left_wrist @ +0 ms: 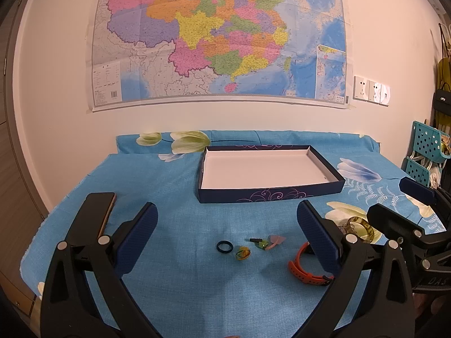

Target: Organize jewelry

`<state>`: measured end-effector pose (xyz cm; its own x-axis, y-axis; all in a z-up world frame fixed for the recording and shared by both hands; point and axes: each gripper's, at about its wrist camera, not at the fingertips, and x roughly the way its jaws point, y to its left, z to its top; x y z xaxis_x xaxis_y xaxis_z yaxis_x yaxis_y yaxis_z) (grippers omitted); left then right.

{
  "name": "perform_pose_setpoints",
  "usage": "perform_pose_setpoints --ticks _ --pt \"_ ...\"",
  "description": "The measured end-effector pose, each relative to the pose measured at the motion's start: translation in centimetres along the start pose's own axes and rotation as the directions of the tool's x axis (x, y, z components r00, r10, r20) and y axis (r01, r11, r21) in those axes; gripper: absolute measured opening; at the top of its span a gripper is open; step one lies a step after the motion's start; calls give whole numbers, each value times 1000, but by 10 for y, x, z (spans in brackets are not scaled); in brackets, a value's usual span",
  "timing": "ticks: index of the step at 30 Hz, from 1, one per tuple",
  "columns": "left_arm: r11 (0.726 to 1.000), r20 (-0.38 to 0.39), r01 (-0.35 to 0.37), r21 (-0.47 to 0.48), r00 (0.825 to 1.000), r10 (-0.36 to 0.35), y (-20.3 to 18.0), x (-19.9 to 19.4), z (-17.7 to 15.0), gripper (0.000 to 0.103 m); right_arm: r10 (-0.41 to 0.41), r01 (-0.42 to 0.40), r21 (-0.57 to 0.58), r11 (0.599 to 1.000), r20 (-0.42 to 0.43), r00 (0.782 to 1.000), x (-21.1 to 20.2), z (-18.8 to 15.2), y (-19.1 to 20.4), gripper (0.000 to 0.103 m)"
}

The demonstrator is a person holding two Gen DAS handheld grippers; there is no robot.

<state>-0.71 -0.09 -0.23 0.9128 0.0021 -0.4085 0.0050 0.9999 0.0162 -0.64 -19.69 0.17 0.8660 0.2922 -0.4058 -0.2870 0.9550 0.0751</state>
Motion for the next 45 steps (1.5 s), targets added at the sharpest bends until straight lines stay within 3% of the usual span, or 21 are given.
perform_pose_setpoints --ticks 45 --pt "1000 -24 20 9 1000 -20 -11 8 -1 97 5 -5 15 1000 -15 1000 4 -3 -7 96"
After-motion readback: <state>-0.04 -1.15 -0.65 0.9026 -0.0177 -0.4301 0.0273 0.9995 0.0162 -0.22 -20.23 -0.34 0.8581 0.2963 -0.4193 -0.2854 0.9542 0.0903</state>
